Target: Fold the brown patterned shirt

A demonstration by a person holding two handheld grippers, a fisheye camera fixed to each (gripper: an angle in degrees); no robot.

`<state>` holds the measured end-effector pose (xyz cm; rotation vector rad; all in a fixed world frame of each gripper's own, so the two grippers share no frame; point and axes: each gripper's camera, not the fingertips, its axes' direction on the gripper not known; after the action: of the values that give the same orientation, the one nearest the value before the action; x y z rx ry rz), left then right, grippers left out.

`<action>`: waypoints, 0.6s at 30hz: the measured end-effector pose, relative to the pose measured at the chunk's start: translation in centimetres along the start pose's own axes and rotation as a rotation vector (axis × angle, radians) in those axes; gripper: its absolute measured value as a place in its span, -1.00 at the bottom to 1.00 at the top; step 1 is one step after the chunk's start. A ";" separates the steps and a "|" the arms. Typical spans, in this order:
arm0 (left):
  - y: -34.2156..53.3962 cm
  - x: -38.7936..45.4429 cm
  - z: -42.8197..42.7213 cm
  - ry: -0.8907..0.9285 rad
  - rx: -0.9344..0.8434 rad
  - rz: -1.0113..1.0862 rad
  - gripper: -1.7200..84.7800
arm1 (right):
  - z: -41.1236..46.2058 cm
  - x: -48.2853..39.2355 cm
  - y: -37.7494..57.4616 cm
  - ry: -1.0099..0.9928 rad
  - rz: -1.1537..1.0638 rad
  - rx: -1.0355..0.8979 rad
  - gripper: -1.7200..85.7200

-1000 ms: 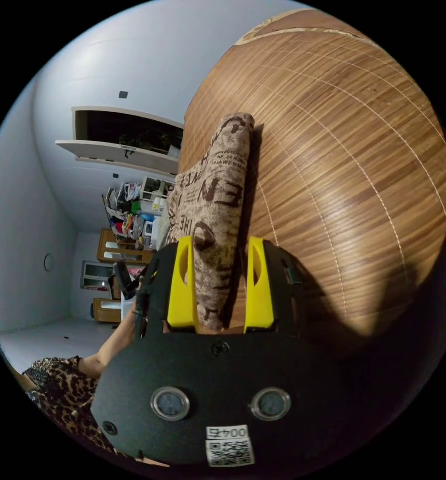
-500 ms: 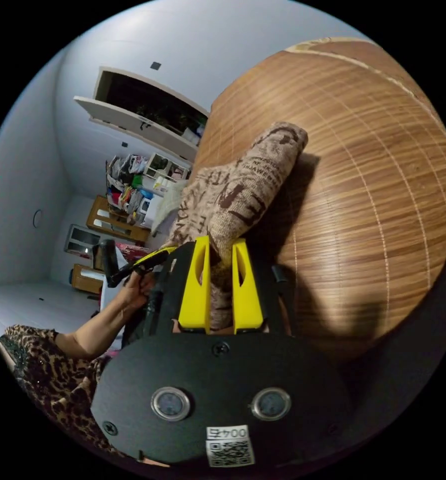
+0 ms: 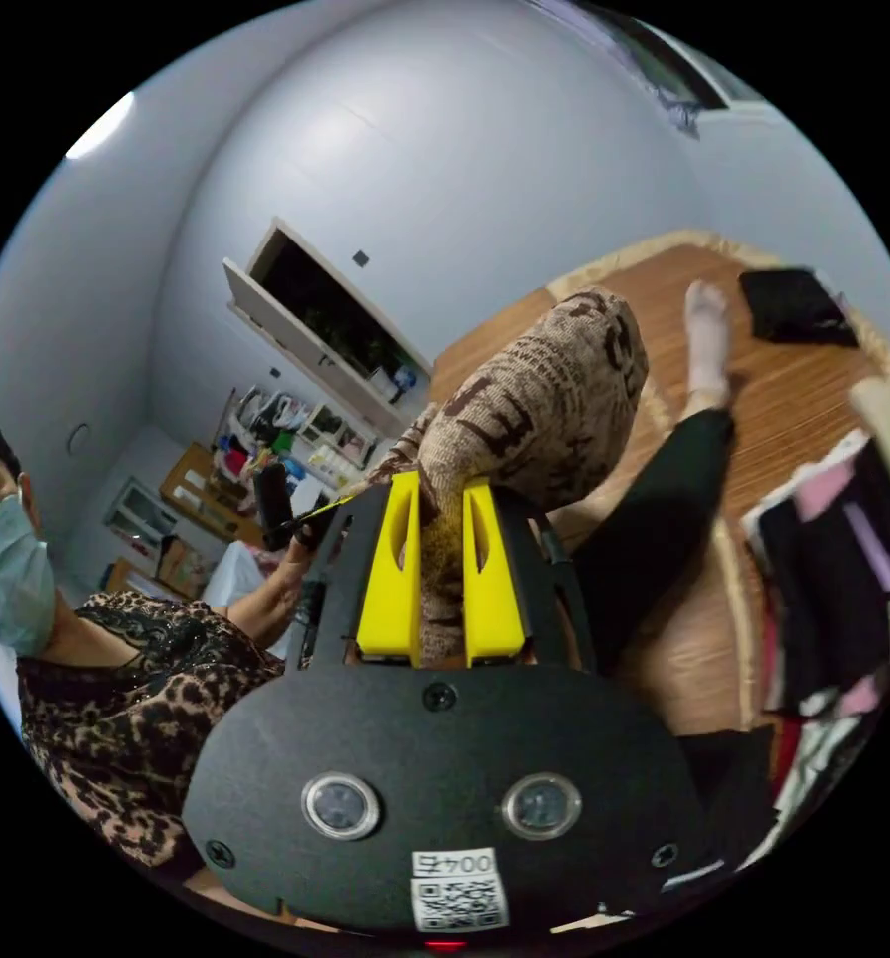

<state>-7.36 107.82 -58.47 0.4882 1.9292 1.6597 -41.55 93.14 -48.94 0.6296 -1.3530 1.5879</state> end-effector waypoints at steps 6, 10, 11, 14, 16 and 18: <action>-11.0 13.5 10.2 0.165 0.028 0.330 -0.83 | -24.7 -6.1 0.0 0.372 -0.067 0.256 -0.80; -13.0 18.8 17.8 0.175 -0.046 0.401 -0.79 | -38.5 -4.5 3.7 0.546 0.105 0.362 -0.78; -12.0 19.0 19.5 0.161 -0.081 0.403 -0.78 | -41.6 -2.4 5.4 0.556 0.189 0.365 -0.77; -8.0 17.5 22.5 -0.039 -0.164 0.420 -0.78 | -46.5 5.1 10.8 0.664 0.493 0.343 -0.74; -5.5 15.3 23.6 -0.152 -0.240 0.395 -0.80 | -47.2 7.7 14.6 0.798 0.660 0.380 -0.76; -3.2 12.6 23.5 -0.251 -0.290 0.331 -0.82 | -46.1 6.5 16.8 0.894 0.615 0.465 -0.77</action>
<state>-2.58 133.18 -65.84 0.8875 1.4547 1.9378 -50.98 139.47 -63.57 -0.3010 -0.4992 2.3041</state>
